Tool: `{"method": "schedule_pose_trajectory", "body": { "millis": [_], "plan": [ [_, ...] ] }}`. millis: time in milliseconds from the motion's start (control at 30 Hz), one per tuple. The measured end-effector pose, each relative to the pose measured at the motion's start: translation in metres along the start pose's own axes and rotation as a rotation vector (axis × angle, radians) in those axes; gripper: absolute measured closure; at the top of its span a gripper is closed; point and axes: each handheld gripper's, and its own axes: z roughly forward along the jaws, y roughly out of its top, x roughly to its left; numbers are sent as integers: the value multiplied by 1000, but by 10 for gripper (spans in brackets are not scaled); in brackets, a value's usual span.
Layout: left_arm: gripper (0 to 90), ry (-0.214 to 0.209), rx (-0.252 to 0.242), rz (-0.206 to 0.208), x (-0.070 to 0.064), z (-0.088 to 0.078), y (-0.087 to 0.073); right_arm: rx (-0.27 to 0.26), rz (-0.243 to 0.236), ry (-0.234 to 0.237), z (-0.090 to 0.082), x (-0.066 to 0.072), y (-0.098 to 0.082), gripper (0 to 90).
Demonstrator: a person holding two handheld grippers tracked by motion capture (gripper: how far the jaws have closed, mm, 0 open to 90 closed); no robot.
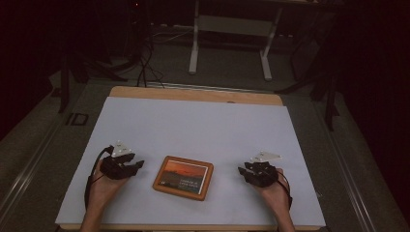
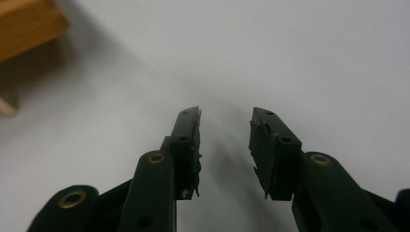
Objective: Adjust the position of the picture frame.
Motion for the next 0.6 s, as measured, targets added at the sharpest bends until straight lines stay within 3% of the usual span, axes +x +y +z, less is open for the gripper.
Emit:
{"method": "schedule_pose_trajectory", "body": {
  "millis": [67,100,133,200,300,533,600],
  "plan": [
    [518,-38,6,21,-4,0,2,-5,-6,12,-1,3,1,635],
    [523,-38,6,21,-4,0,2,-4,-9,17,-2,4,1,635],
    [533,-70,16,41,-8,0,3,-6,-14,29,-2,6,1,635],
    [549,-97,19,67,-12,0,5,-8,-26,42,-3,9,2,636],
    [561,-157,17,77,-16,1,6,-8,-39,61,-5,14,2,636],
    [652,-195,34,131,-23,6,12,-5,-66,115,-5,28,3,667],
    [698,-229,37,141,-25,7,14,-12,-72,134,-8,32,4,705]
  ]
}}
